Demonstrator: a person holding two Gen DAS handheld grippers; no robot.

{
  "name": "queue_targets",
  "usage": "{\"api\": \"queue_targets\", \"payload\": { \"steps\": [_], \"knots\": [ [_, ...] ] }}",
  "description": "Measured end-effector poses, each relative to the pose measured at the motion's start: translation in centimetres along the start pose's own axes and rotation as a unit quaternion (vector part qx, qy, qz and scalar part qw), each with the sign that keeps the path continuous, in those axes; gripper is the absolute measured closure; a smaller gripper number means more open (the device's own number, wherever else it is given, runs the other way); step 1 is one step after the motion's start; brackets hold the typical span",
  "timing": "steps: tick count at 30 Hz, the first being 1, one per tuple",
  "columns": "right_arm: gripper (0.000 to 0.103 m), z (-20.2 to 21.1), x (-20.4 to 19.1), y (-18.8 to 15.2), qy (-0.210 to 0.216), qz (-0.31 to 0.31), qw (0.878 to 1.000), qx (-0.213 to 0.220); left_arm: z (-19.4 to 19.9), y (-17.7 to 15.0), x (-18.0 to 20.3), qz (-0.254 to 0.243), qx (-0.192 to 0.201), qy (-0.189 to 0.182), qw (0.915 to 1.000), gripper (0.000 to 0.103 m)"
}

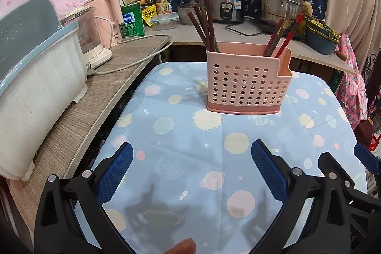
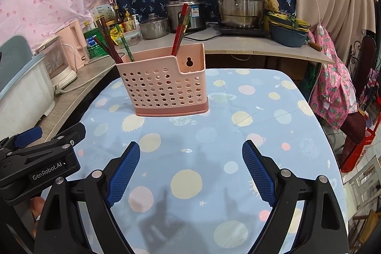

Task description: Organize utensils

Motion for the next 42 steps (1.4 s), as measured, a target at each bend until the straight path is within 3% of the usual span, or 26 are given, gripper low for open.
{"api": "queue_targets", "payload": {
  "steps": [42],
  "knots": [
    [0.019,-0.79,0.4,-0.08,-0.001,-0.004,1.0,-0.005,-0.9,-0.26,0.44,-0.008,-0.011,0.0,0.9999,0.008]
  ]
}}
Point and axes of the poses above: each gripper's, at about its wrist camera, not at the fingertips, and z roughly against the way its jaws point, x to its right, y to its top, the point moved 8 cm from there along -z, roughly the way its jaws point, and after that the axes turned 2 degrees about -z, right-handed, at the moved point
